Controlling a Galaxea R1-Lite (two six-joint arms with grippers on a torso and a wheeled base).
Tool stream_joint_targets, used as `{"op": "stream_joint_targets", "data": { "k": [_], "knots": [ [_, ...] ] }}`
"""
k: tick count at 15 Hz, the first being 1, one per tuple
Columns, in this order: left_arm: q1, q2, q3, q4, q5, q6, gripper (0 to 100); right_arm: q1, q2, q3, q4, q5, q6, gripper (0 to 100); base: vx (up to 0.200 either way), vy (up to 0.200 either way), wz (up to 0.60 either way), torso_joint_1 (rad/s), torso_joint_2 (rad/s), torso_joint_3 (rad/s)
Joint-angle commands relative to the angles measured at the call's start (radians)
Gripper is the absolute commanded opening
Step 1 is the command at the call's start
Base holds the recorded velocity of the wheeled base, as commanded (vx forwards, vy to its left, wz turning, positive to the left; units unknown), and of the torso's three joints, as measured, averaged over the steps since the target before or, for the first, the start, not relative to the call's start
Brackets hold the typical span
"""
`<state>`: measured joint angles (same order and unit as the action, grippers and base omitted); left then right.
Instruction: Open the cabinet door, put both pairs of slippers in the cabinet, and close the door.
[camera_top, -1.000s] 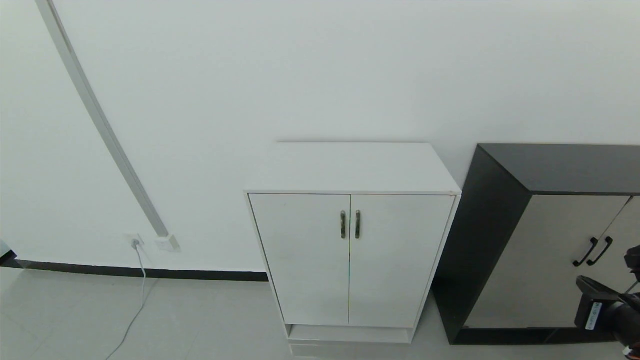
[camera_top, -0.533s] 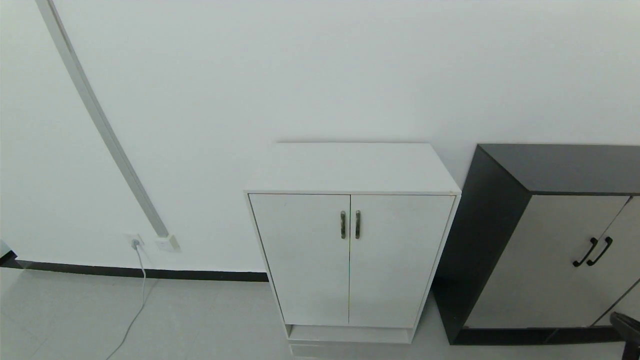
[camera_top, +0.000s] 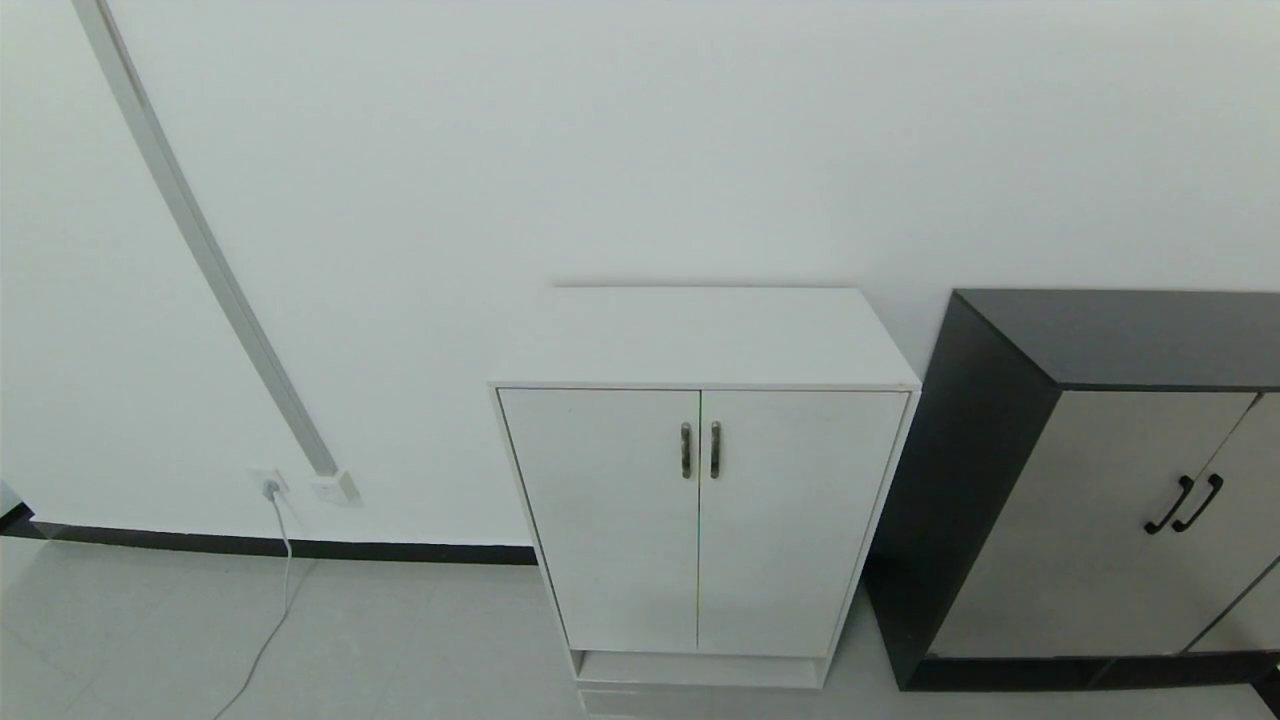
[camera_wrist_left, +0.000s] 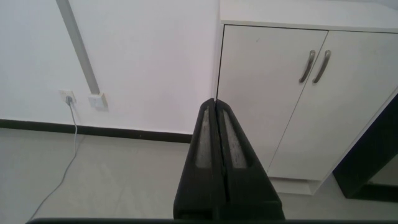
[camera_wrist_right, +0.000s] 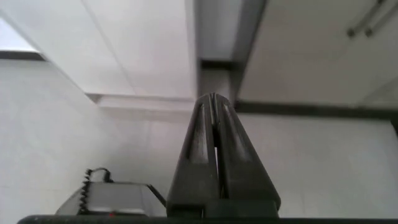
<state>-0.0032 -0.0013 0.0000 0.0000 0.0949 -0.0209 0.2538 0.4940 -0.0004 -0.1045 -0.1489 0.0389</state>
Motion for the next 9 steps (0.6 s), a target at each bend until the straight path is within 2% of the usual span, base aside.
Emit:
{"op": "stream_joint_targets", "data": {
  "k": [1, 4, 6, 9],
  "knots": [
    [0.000, 0.001, 0.000, 0.000, 0.000, -0.001, 0, 0.004, -0.163, -0.003, 0.074, 0.069, -0.022, 0, 0.000, 0.000, 0.00, 0.000, 0.00, 0.000],
    [0.000, 0.001, 0.000, 0.000, 0.000, -0.001, 0, 0.016, -0.209, 0.000, 0.104, 0.183, -0.068, 0, 0.000, 0.000, 0.00, 0.000, 0.00, 0.000],
    [0.000, 0.001, 0.000, 0.000, 0.000, -0.001, 0, 0.008, -0.226, 0.000, 0.106, 0.184, -0.076, 0, 0.000, 0.000, 0.00, 0.000, 0.00, 0.000],
    [0.000, 0.001, 0.000, 0.000, 0.000, -0.001, 0, -0.133, -0.296, 0.000, 0.106, 0.184, -0.074, 0, 0.000, 0.000, 0.00, 0.000, 0.00, 0.000]
  ]
}}
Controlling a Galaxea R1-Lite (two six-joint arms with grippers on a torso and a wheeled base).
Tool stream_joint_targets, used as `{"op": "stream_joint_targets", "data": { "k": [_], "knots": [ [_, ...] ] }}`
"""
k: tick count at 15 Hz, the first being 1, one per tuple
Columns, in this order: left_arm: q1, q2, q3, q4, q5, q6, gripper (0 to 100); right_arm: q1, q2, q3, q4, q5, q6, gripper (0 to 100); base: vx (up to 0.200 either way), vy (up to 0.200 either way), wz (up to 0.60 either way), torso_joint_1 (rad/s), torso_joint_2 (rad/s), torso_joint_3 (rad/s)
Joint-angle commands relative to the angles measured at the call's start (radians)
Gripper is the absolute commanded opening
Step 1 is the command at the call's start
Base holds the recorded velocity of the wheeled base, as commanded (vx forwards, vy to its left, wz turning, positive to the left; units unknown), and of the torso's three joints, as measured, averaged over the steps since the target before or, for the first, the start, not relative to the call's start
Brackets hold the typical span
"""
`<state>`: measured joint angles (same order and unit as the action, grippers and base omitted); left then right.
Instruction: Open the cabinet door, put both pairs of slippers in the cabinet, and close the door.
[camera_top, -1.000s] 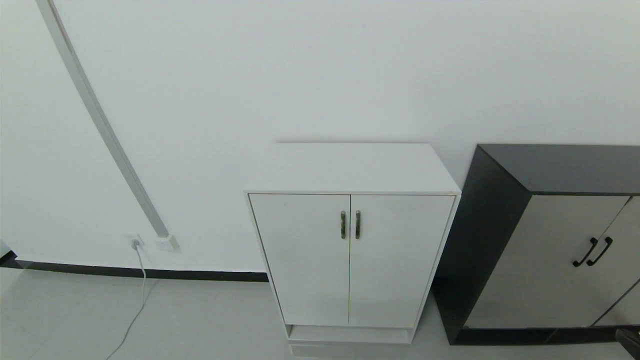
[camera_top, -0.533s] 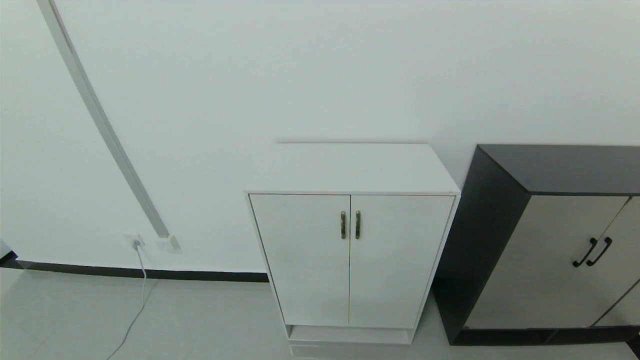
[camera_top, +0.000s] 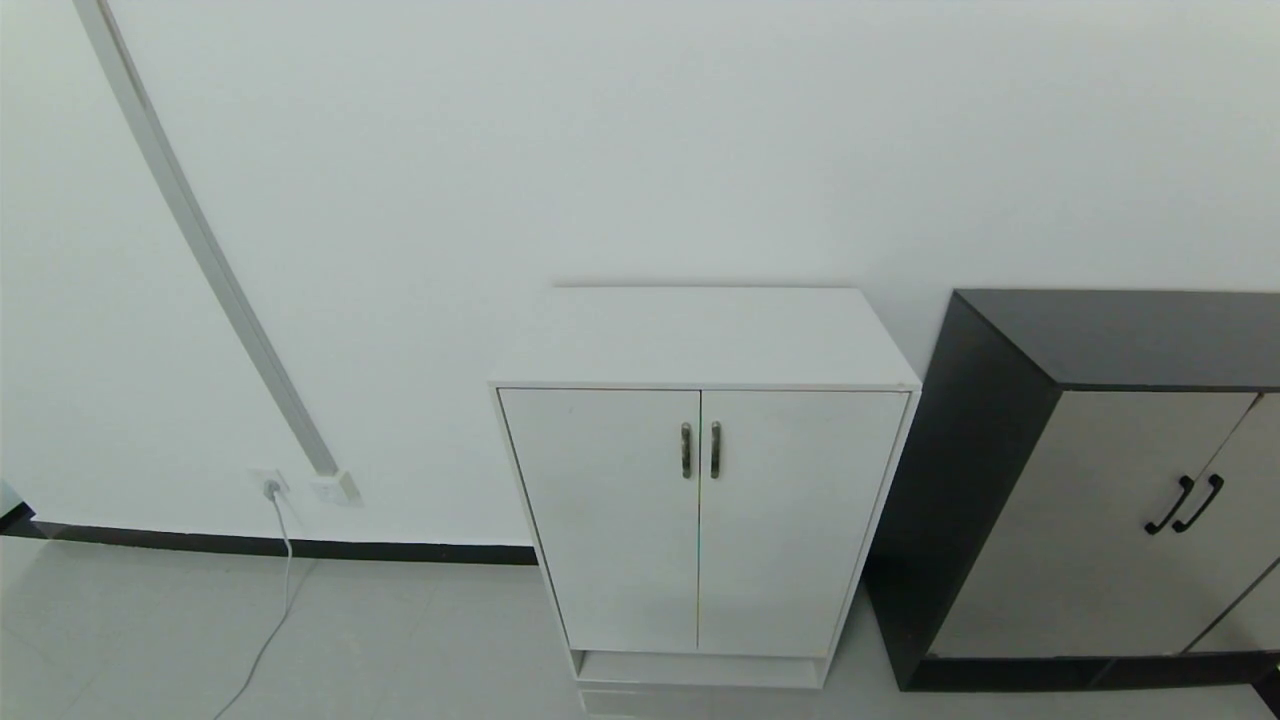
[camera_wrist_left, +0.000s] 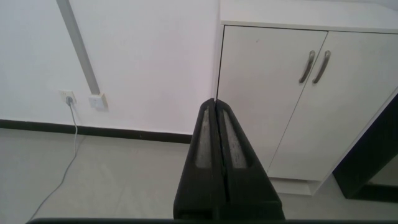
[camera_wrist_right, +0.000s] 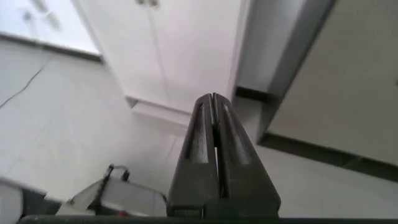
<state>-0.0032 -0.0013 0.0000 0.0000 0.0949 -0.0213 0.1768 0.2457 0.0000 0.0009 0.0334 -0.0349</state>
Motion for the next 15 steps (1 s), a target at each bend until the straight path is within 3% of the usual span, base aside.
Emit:
{"op": "stream_joint_targets", "data": {
  "k": [1, 6, 10, 15],
  "knots": [
    [0.000, 0.001, 0.000, 0.000, 0.000, 0.000, 0, -0.097, -0.085, 0.000, 0.001, 0.000, 0.000, 0, 0.000, 0.000, 0.00, 0.000, 0.00, 0.000],
    [0.000, 0.001, 0.000, 0.000, 0.000, -0.002, 0, -0.172, -0.237, 0.000, -0.001, 0.000, 0.003, 0, 0.000, 0.000, 0.00, 0.000, 0.00, 0.000],
    [0.000, 0.001, 0.000, 0.000, 0.000, -0.002, 0, -0.175, -0.246, 0.000, -0.005, -0.004, 0.095, 0, 0.000, 0.000, 0.00, 0.000, 0.00, 0.000],
    [0.000, 0.001, 0.000, 0.000, 0.000, 0.003, 0, -0.177, -0.246, 0.000, -0.010, -0.066, 0.101, 0, 0.000, 0.000, 0.00, 0.000, 0.00, 0.000]
  ]
}}
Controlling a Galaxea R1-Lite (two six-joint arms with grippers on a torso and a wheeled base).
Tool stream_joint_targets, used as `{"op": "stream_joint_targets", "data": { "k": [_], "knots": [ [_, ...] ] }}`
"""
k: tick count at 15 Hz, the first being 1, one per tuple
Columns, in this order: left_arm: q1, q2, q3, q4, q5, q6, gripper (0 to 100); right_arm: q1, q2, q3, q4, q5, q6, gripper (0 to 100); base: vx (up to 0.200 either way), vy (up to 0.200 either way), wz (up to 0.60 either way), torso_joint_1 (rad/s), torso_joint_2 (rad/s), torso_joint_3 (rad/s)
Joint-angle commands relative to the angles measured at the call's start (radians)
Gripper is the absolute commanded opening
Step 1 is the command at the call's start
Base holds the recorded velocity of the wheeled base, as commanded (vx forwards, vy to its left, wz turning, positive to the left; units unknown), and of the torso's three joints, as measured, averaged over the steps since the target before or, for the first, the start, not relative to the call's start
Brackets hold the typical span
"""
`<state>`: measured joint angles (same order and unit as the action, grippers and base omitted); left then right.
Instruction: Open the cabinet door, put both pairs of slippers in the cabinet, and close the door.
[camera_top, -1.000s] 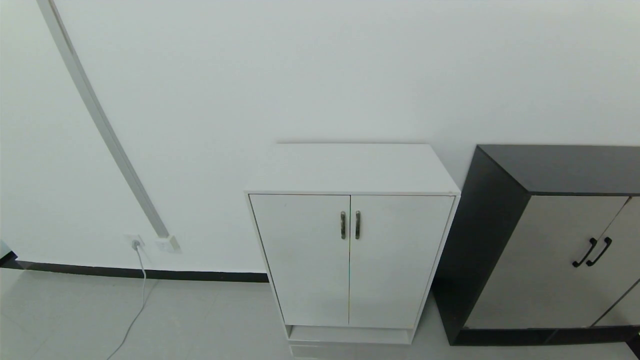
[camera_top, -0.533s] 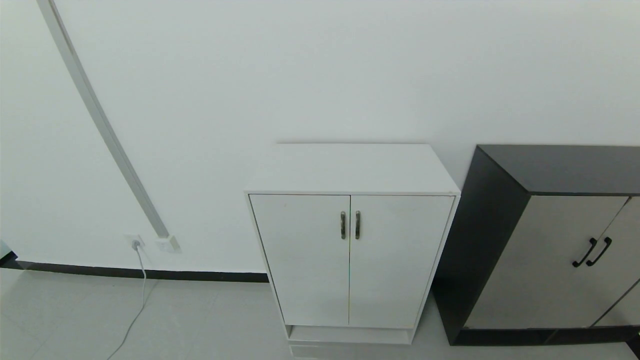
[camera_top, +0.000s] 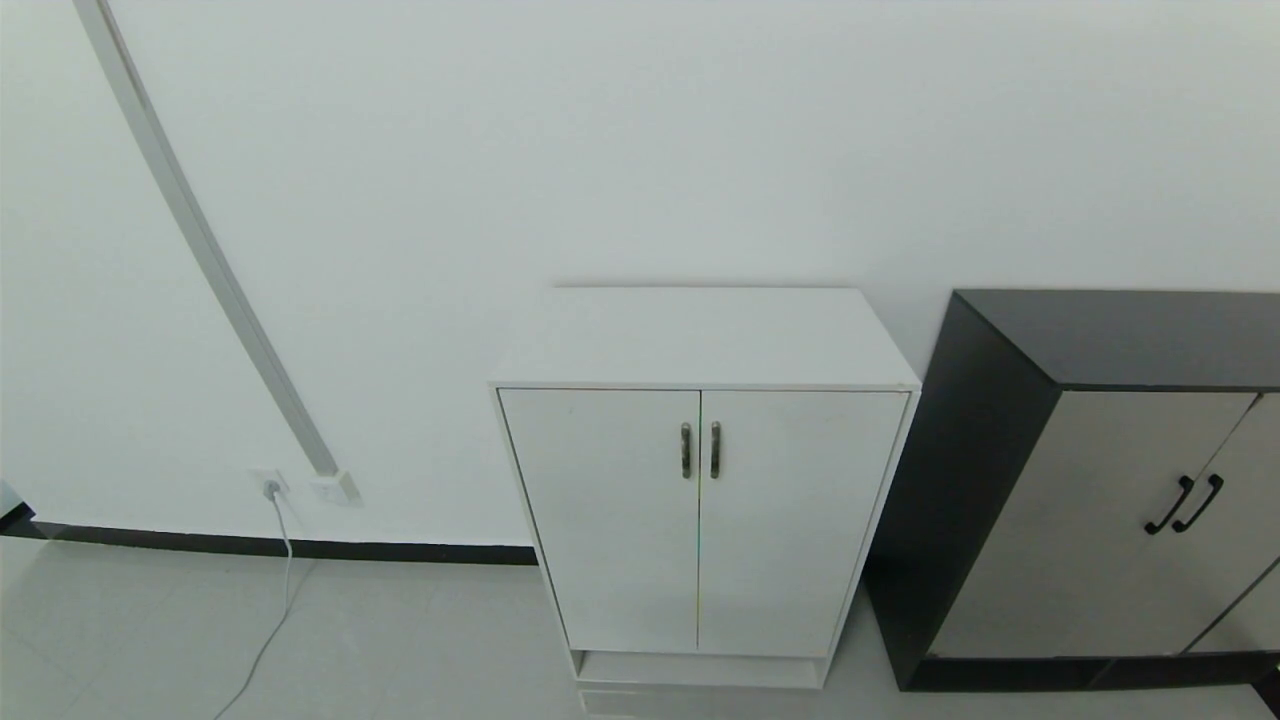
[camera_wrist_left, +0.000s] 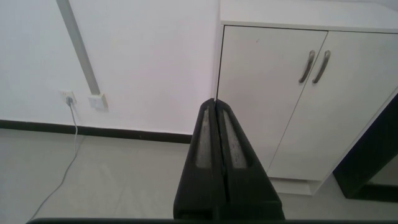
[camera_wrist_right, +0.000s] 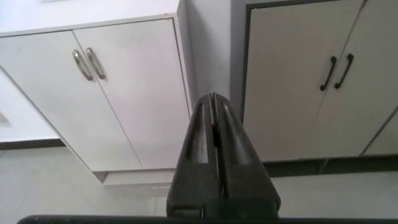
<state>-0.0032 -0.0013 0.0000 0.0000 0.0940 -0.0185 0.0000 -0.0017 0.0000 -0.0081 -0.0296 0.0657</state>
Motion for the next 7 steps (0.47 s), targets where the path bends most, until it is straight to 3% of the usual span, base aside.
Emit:
{"op": "stream_joint_targets", "data": {
  "k": [1, 7],
  "knots": [
    [0.000, 0.001, 0.000, 0.000, 0.000, 0.000, 0, 0.000, 0.002, 0.000, -0.001, -0.003, 0.000, 0, 0.000, 0.000, 0.00, 0.000, 0.00, 0.000],
    [0.000, 0.001, 0.000, 0.000, 0.000, 0.000, 0, 0.000, 0.002, 0.000, 0.000, -0.001, -0.007, 0, 0.000, 0.000, 0.00, 0.000, 0.00, 0.000]
  ]
}}
